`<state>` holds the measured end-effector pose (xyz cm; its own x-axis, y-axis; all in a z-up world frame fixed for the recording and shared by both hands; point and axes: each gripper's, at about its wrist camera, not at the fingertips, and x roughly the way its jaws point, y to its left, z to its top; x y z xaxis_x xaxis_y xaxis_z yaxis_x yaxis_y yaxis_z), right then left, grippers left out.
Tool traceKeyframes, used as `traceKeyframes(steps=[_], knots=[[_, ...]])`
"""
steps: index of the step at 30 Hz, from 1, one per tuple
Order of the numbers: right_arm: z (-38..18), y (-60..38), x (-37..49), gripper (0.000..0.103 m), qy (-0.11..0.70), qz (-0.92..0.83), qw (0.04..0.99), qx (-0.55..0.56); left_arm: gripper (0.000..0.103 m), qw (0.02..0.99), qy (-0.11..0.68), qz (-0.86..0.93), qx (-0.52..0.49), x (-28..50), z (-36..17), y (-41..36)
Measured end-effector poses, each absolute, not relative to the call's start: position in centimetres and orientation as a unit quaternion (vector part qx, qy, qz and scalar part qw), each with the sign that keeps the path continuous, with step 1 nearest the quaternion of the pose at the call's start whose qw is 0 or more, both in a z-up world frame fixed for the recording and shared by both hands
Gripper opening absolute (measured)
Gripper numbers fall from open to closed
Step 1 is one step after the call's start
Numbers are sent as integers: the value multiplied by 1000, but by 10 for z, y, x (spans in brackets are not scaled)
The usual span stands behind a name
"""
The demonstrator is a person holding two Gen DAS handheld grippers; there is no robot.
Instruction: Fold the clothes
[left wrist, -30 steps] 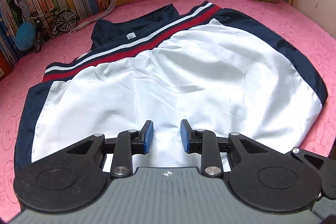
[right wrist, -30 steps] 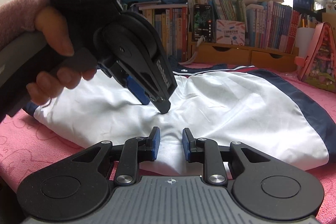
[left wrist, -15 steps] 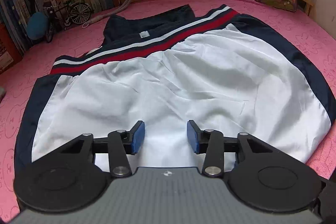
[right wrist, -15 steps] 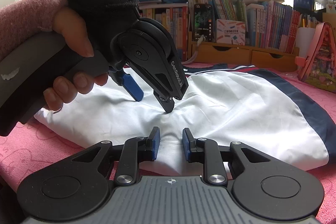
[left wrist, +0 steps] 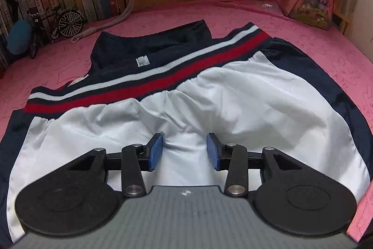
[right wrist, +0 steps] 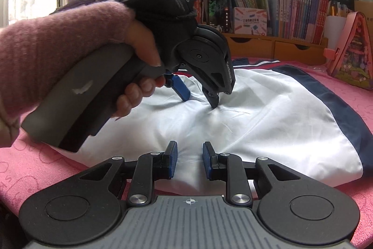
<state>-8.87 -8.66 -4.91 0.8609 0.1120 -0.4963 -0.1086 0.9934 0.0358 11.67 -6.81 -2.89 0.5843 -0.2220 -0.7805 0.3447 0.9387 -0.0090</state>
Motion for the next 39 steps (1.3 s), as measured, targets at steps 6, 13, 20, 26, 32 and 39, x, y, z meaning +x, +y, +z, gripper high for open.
traceKeyframes(steps=[6, 13, 20, 26, 32, 39], knots=[[-49, -88, -91, 27, 258, 60, 964, 12, 37, 893, 422, -144, 55, 154, -29, -70], [-51, -91, -92, 27, 250, 74, 965, 11, 37, 919, 371, -122, 53, 107, -11, -49], [-53, -90, -104, 47, 197, 64, 978, -35, 55, 959, 271, -54, 61, 2, 4, -8], [-54, -73, -108, 49, 184, 98, 976, -60, 56, 954, 271, 53, 117, -26, -23, 22], [-57, -90, -105, 66, 188, 79, 976, -77, 61, 935, 268, 160, 170, -54, -49, 52], [-44, -144, -102, 75, 209, 86, 974, 28, 74, 908, 258, 241, 226, -65, -62, 84]])
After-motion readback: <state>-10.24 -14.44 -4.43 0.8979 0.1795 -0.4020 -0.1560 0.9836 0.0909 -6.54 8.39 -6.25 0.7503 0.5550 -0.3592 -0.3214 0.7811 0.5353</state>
